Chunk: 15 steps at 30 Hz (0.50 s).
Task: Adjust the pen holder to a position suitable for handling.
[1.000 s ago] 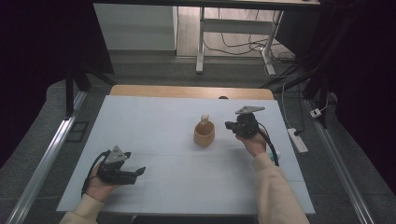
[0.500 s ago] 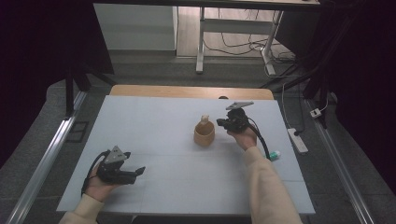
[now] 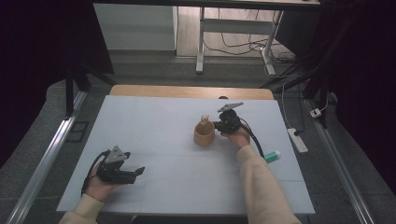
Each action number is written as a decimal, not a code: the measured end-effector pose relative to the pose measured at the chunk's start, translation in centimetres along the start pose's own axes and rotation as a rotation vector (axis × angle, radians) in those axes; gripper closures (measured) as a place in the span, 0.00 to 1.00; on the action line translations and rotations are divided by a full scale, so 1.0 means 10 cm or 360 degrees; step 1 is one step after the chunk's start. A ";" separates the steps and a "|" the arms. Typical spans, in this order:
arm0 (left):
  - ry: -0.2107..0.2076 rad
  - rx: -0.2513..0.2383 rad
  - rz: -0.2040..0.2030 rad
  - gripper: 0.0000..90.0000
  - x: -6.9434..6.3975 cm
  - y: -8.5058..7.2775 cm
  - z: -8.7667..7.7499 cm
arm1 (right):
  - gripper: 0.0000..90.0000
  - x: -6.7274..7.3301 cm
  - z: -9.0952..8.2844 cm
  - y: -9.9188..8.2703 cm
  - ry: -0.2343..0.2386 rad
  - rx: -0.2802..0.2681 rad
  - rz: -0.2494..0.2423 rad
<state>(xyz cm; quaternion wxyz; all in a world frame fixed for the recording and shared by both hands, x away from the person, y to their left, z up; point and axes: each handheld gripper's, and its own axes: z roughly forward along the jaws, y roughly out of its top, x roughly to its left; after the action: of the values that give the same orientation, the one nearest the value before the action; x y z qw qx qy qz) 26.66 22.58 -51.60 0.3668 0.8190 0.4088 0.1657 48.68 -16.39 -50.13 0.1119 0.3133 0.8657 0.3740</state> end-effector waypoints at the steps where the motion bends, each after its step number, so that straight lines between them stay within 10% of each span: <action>1: 0.0000 0.0003 -0.0002 0.20 0.00 0.00 0.00 | 1.00 0.00 0.01 0.00 0.0002 -0.0008 0.0012; 15: 0.0014 0.0006 -0.0005 0.20 0.00 0.00 0.01 | 1.00 0.22 0.05 0.02 0.0093 0.0014 -0.0049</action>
<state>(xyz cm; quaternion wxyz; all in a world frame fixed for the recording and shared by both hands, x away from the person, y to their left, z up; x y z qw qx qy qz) 26.76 22.55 -51.71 0.3637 0.8184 0.4120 0.1681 47.30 -14.66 -50.29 0.0910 0.2893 0.8750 0.3775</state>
